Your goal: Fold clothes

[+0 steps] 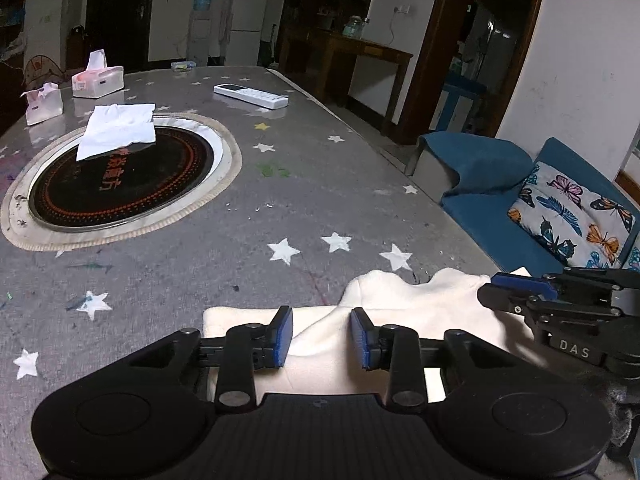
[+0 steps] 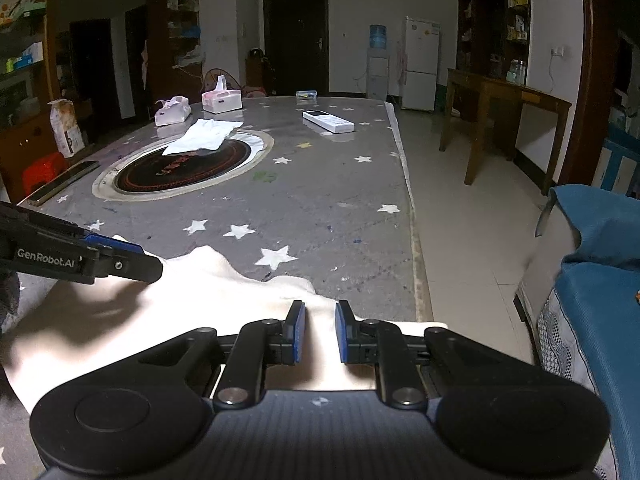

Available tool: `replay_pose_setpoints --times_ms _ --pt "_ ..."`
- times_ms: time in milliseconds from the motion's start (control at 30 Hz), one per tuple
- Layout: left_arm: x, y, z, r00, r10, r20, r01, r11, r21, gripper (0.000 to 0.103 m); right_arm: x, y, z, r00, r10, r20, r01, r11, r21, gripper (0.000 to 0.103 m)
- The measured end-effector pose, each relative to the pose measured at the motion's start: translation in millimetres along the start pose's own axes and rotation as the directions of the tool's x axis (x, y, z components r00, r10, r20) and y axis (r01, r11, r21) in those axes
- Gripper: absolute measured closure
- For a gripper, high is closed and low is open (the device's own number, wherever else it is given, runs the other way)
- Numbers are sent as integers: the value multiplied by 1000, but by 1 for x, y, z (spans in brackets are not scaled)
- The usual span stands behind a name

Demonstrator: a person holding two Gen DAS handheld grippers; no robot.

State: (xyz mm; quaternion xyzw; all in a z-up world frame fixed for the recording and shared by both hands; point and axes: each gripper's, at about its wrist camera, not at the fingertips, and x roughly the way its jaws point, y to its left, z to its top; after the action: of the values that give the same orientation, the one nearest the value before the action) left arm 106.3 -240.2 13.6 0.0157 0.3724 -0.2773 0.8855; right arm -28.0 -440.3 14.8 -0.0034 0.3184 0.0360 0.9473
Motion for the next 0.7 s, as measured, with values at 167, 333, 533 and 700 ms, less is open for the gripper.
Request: replay_pose_setpoints --times_ms 167,333,533,700 --pt "-10 -6 -3 1000 7 12 -7 1000 6 52 -20 8 -2 1000 24 18 -24 1000 -7 83" --pt "-34 -16 -15 999 -4 46 2 999 40 46 -44 24 -13 998 58 28 -57 998 -19 73" --pt "-64 -23 -41 998 -21 65 17 998 61 44 -72 40 -33 997 69 40 -69 998 -13 65" --pt "-85 -27 -66 996 -17 90 10 996 84 34 -93 49 -55 998 43 53 -43 999 -7 59"
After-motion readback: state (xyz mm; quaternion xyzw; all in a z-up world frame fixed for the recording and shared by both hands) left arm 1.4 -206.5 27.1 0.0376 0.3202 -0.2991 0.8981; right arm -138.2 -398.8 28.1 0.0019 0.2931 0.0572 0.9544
